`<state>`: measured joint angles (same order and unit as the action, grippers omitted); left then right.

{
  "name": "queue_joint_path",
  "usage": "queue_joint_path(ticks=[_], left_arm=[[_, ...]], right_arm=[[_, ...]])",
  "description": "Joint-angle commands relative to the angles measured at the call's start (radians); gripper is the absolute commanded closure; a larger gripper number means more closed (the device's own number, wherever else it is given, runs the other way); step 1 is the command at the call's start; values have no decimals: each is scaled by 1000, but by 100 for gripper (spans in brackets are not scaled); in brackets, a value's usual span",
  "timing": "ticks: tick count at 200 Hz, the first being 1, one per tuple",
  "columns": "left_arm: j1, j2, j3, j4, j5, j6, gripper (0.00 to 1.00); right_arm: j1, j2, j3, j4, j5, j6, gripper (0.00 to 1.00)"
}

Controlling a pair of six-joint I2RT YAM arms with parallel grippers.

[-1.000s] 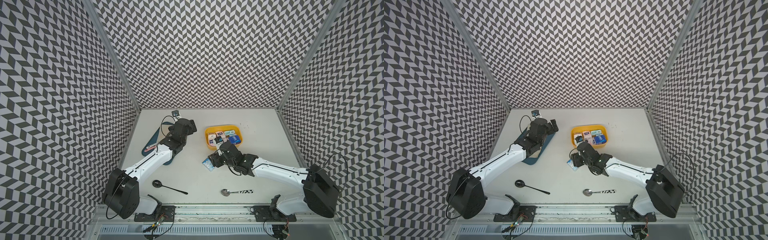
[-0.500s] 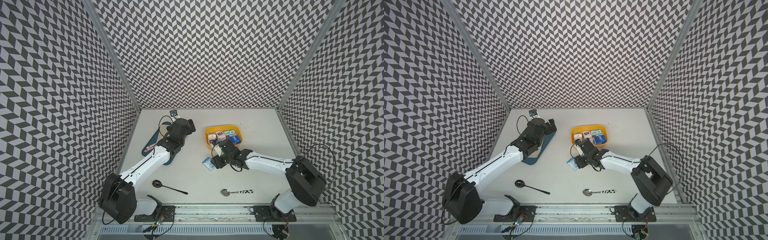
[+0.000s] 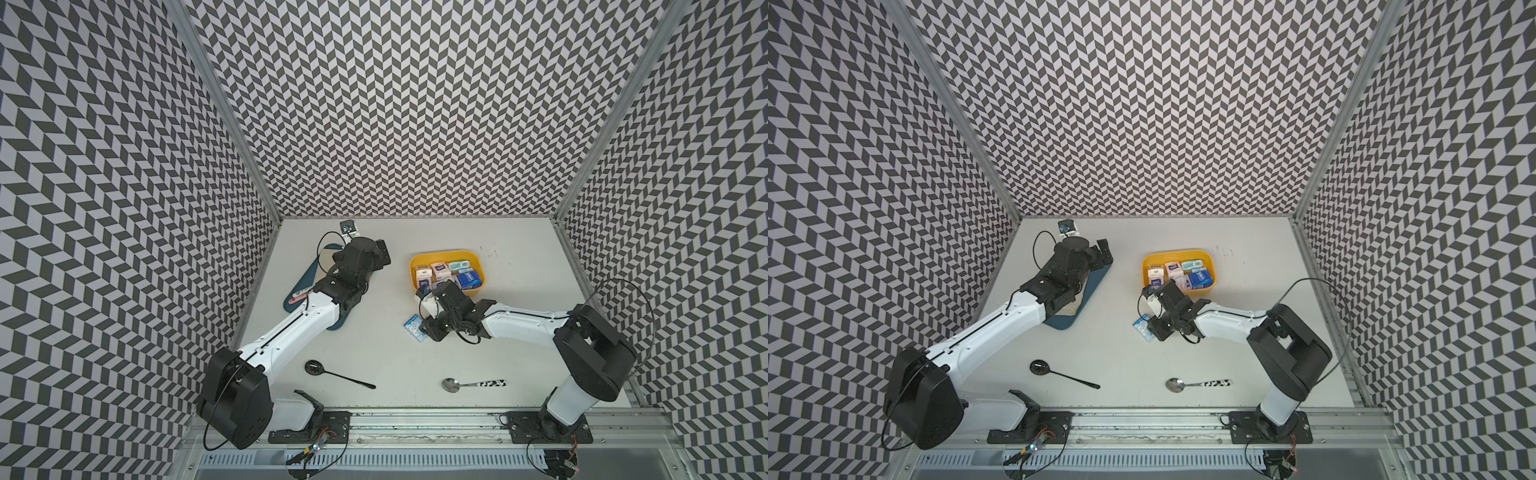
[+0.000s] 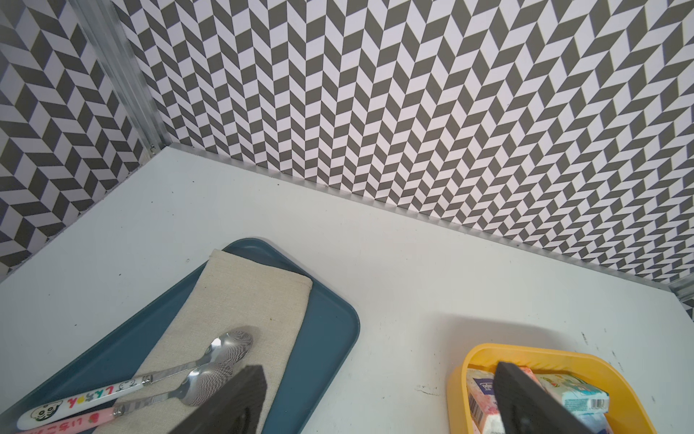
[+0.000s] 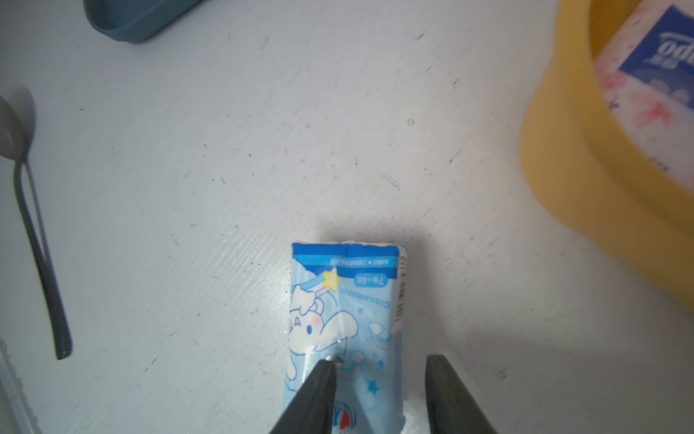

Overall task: Take the pocket tissues out of the storage box
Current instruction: Adjust the pocket tissues at the center of the board.

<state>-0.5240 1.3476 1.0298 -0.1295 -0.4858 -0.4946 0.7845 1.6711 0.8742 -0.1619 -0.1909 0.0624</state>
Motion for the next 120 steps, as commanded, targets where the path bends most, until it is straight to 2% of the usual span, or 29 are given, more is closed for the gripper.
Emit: queue_joint_path(ticks=[1,34,67,120], left_arm=[[-2,-26,7,-4,-4,5,1],[-2,-36,2,-4,1,1,1],[-2,-50,-4,-8,4,-2,1],[-2,-76,-14,-12,7,-2,1]], right_arm=[[12,3,-52,96,-45,64,62],[23,-1,-112,199,-64,201,69],[46,-15,-169,324,-42,408,80],[109,-85,-251,465,80,734,82]])
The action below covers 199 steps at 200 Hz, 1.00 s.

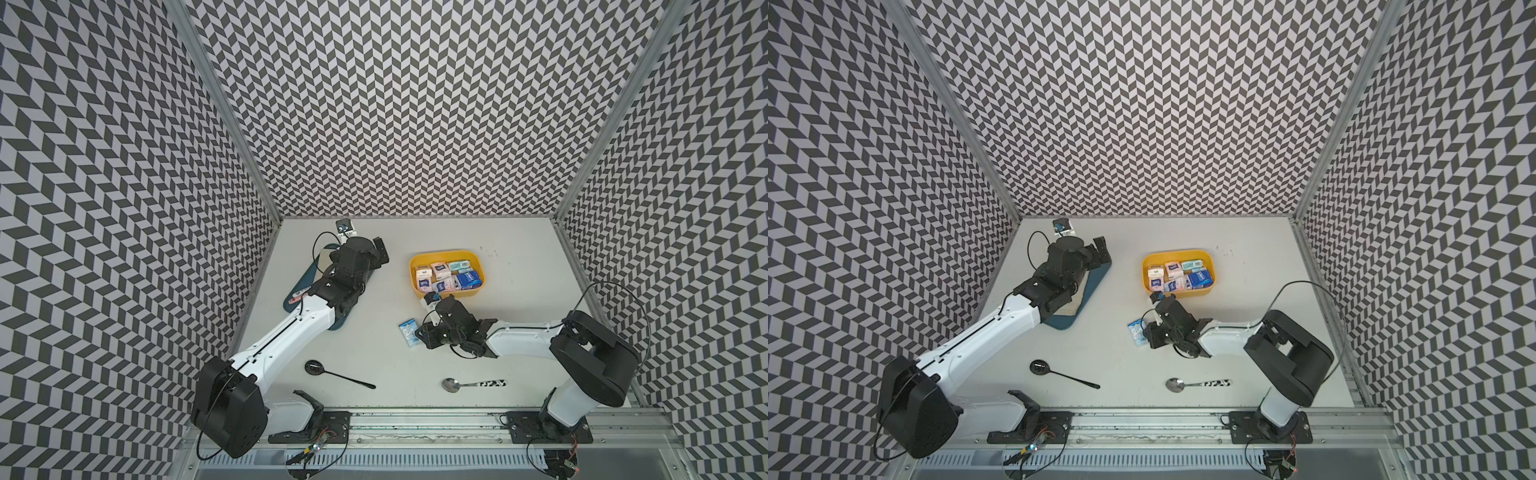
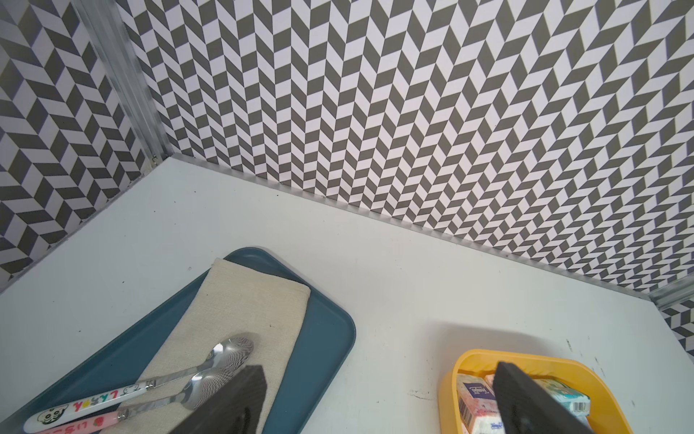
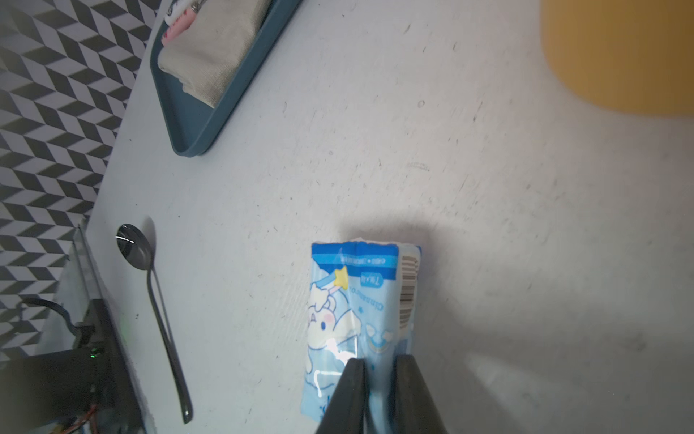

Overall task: Take the pocket tissues out of the storage box
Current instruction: Adjust the pocket tissues at the center of the board, then move the pocket tissues to the center of the board.

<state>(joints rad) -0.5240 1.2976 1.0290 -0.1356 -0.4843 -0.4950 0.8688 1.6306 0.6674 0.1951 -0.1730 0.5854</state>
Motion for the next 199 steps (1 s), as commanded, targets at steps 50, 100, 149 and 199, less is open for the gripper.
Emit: queue_joint_path(ticks=[50,100,149,199], left_arm=[[-2,-32,-20,-6,21,-12,1],[-1,-55,-25,-7,6,-1,1],[0,-71,-24,-13,-5,11,1],[0,-64,-21,-11,1,13,1]], right_arm=[[90,-12,-57,198,169,470,81],[99,23,12,179,200,487,81],[98,-26,75,18,259,311,50],[95,62,270,-262,257,-22,46]])
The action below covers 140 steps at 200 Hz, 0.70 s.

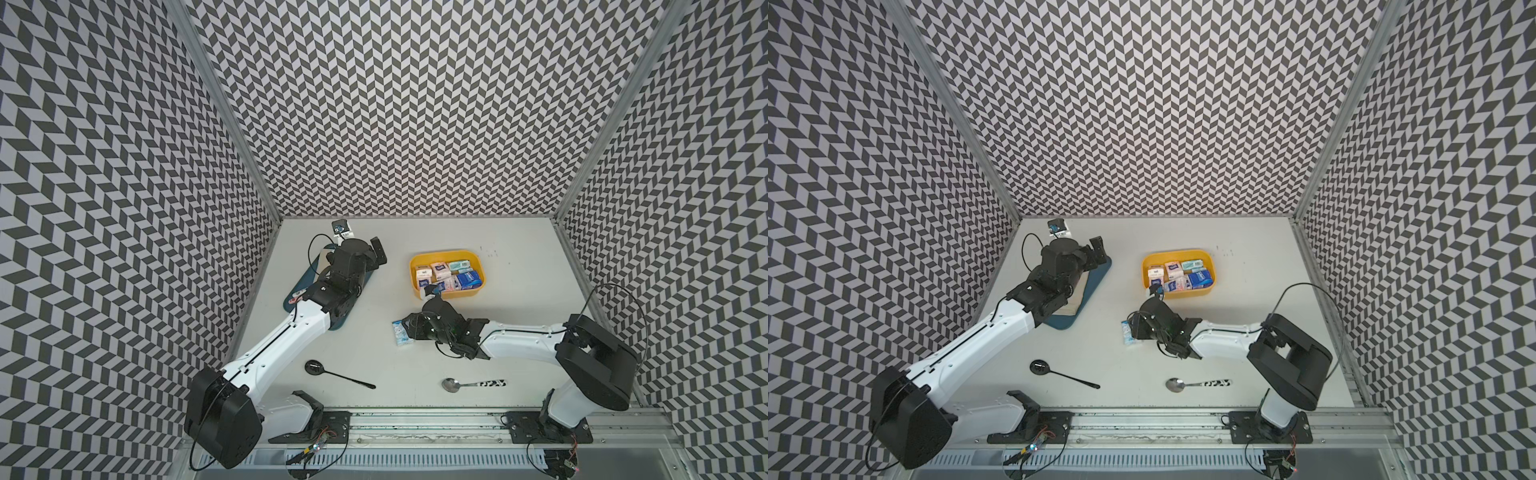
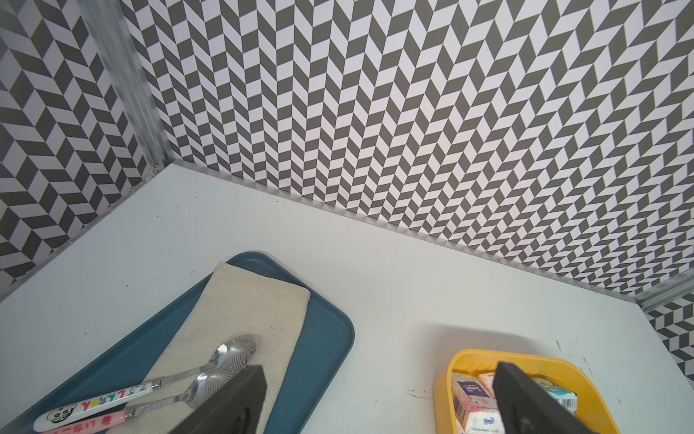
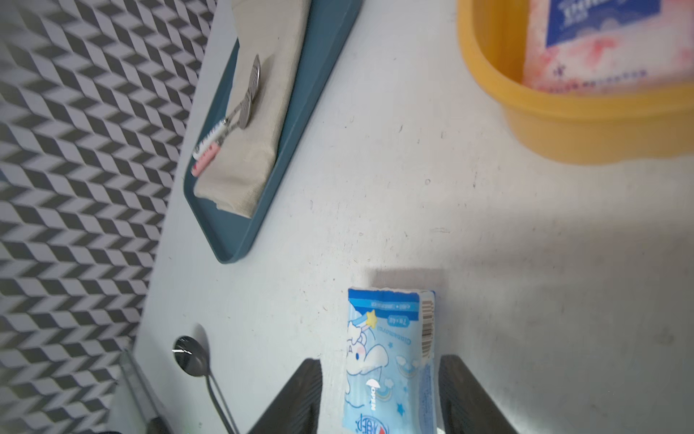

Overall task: Take the pocket tissues out of the storage box
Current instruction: Move the pocket tissues to the center of the board.

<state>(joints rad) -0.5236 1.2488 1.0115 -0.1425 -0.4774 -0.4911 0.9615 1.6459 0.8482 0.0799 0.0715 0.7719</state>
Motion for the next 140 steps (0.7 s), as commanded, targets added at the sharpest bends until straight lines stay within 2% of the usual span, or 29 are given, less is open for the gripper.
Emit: queue_joint_path(ticks=[1,28,85,140], left_arm=[[-1,-16,-4,-4,-6,9,1],[0,-18,1,-10,-5,13,1],[1,-25,3,-10,-12,18,1],[1,-15,2,-7,-6,14,1]], right_arm=[[1,49,93,-152,13,-212,46],[-1,101,151,-229,30,-277,48],[-5,151,157,-256,32,-299,52],[-11,185,106,-176,-30,-249,67]])
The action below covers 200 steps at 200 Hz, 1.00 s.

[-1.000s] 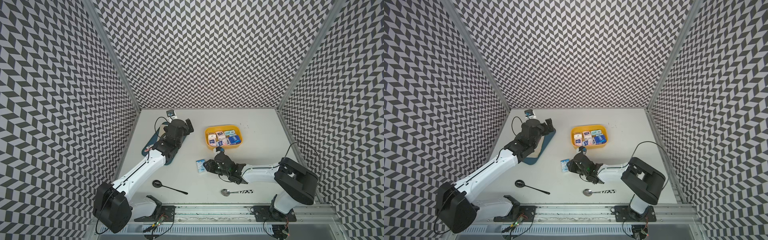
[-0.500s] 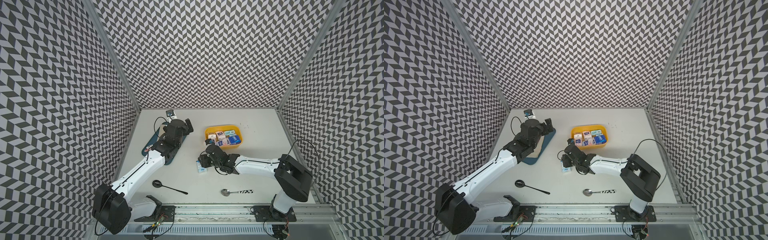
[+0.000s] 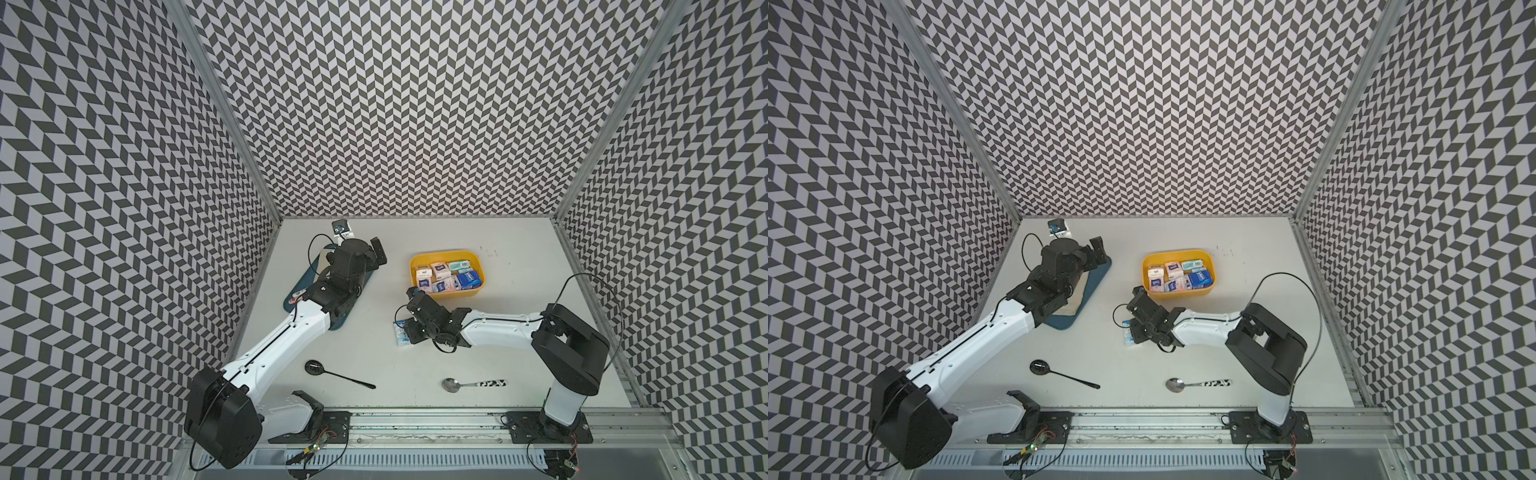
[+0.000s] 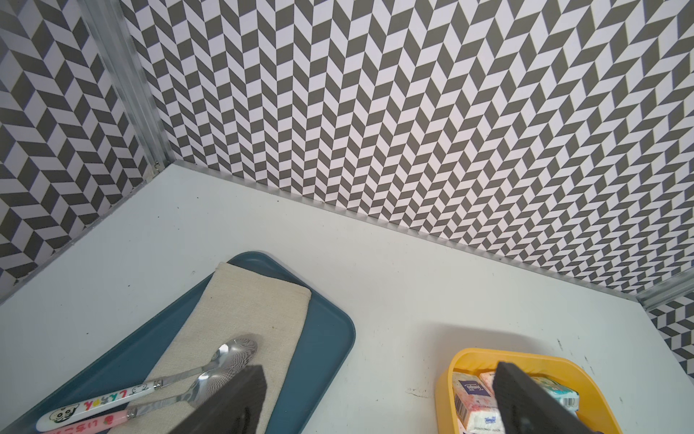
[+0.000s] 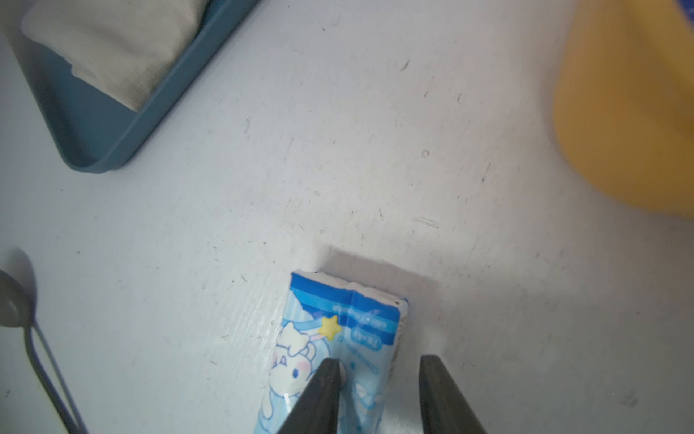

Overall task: Take the pocket tissues out of the storage box
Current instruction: Move the pocket tissues to the center of the board.

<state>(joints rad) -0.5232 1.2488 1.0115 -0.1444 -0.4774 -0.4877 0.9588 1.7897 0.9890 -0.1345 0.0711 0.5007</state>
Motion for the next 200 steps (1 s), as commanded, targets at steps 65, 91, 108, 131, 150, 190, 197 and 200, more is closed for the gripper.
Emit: queue_joint_path(ticks=[65,91,108,131,150,190,197,200], left_arm=[[2,-29,-6,-4,-10,14,1],[3,-30,-5,-5,-9,13,1],[3,-27,-5,-3,-6,12,1],[2,-18,-4,4,-1,10,1],[2,-7,1,4,0,11,1],[2,-1,4,6,-7,19,1],[2,0,5,6,-7,21,1],[2,-1,6,6,-9,21,1]], right_arm=[[-92,65,-159,246,-123,172,81],[-131,59,-179,293,-123,222,86],[-147,54,-178,304,-105,249,86],[-152,51,-164,314,-75,294,86],[-153,55,-149,326,-62,332,86],[-155,61,-115,339,-66,370,83],[-155,54,-111,337,-71,367,81],[-155,50,-110,337,-73,365,80]])
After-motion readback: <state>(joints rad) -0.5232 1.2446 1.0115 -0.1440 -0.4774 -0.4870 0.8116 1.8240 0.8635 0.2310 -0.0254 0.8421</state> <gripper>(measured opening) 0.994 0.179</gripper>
